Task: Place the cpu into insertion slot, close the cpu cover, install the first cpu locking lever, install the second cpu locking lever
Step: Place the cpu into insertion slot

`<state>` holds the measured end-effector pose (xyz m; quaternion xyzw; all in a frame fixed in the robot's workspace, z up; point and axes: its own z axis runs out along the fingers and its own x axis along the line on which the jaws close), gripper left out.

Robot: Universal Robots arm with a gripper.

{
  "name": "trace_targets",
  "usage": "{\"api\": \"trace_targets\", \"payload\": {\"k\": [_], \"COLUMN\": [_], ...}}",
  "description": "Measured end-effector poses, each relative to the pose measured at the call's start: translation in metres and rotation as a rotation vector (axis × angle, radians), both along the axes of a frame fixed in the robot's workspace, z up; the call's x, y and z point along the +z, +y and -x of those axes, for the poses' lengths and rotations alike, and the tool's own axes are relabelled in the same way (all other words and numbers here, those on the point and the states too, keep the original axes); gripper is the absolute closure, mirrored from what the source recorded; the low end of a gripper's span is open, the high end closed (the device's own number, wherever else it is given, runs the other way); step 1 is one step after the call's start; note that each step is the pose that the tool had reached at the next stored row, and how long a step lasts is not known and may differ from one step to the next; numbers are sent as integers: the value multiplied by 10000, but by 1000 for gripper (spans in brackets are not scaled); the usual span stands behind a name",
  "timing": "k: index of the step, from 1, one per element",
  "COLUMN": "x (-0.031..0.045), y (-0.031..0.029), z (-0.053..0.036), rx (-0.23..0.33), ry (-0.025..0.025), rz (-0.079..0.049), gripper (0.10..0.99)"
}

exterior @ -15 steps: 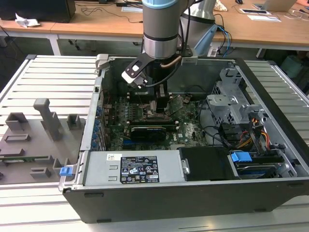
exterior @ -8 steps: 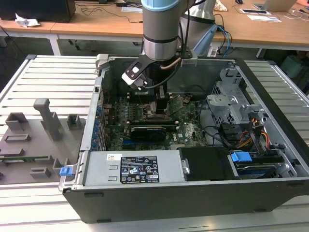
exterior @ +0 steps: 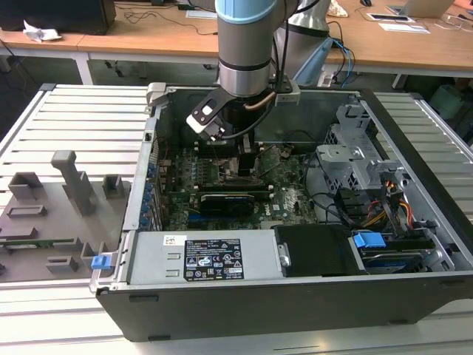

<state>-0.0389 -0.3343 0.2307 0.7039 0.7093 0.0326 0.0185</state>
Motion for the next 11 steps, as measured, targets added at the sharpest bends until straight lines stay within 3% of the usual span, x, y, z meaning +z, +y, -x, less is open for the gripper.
{"api": "trace_targets", "payload": {"k": [4, 11], "x": [-25, -58], "y": [46, 52], "z": [3, 30], "rx": [-14, -359], "ry": [-1, -1], "rz": [-1, -1], "gripper": [557, 557]}}
